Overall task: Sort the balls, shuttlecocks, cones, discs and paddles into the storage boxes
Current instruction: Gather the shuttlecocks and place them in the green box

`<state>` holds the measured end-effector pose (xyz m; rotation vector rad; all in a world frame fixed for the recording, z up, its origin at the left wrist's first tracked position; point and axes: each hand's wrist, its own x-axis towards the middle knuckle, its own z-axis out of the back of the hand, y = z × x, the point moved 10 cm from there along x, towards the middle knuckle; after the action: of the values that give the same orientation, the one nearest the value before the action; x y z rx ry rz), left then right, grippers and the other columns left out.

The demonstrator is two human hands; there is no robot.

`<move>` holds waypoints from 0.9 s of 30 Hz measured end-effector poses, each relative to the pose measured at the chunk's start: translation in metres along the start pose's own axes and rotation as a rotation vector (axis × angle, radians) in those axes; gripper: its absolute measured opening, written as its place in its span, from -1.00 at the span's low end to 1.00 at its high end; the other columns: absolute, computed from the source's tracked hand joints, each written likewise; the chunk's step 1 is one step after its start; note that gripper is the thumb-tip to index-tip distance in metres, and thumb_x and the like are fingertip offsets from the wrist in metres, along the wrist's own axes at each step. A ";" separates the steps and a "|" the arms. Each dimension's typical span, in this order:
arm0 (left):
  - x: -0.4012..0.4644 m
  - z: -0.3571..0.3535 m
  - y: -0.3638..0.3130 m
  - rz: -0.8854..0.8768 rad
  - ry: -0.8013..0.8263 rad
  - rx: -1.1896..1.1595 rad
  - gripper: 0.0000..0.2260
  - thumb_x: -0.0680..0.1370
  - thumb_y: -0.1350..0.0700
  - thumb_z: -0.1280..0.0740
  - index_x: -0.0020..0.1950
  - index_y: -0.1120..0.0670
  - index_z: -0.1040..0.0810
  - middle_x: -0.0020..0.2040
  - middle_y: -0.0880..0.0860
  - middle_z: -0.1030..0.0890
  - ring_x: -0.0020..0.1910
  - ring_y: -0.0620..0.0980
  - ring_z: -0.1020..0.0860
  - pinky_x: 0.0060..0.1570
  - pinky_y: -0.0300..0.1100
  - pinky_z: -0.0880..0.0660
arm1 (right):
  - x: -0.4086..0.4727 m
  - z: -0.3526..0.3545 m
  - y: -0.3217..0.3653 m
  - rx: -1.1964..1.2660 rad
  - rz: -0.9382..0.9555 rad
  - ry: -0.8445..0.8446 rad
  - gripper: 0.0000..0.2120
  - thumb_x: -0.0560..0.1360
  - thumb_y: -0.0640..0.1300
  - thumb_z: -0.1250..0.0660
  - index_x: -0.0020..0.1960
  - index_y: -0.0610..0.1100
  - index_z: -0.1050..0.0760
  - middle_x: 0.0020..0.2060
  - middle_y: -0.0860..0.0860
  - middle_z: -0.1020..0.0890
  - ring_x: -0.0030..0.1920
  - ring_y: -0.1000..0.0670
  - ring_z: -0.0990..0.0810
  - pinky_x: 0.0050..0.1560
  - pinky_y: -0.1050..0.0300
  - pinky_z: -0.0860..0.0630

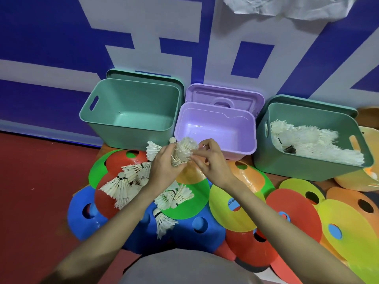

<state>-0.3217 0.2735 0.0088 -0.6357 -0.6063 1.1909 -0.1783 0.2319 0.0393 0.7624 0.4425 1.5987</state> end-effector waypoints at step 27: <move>-0.044 0.103 0.124 0.341 -0.163 -0.152 -0.45 0.38 -0.11 -0.49 0.32 -0.05 -0.41 0.12 -0.04 -0.56 -0.02 0.03 -0.58 -0.01 0.03 -0.56 | 0.085 -0.179 0.060 -0.640 0.363 0.668 -0.83 0.59 -0.22 -0.14 0.08 -0.23 -0.47 -0.01 -0.07 -0.39 0.05 -0.12 -0.46 -0.07 0.01 -0.47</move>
<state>-0.4870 0.2744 -0.0159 -0.7976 -0.7505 1.5361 -0.3487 0.3285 -0.0284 -0.2122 0.2325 2.1696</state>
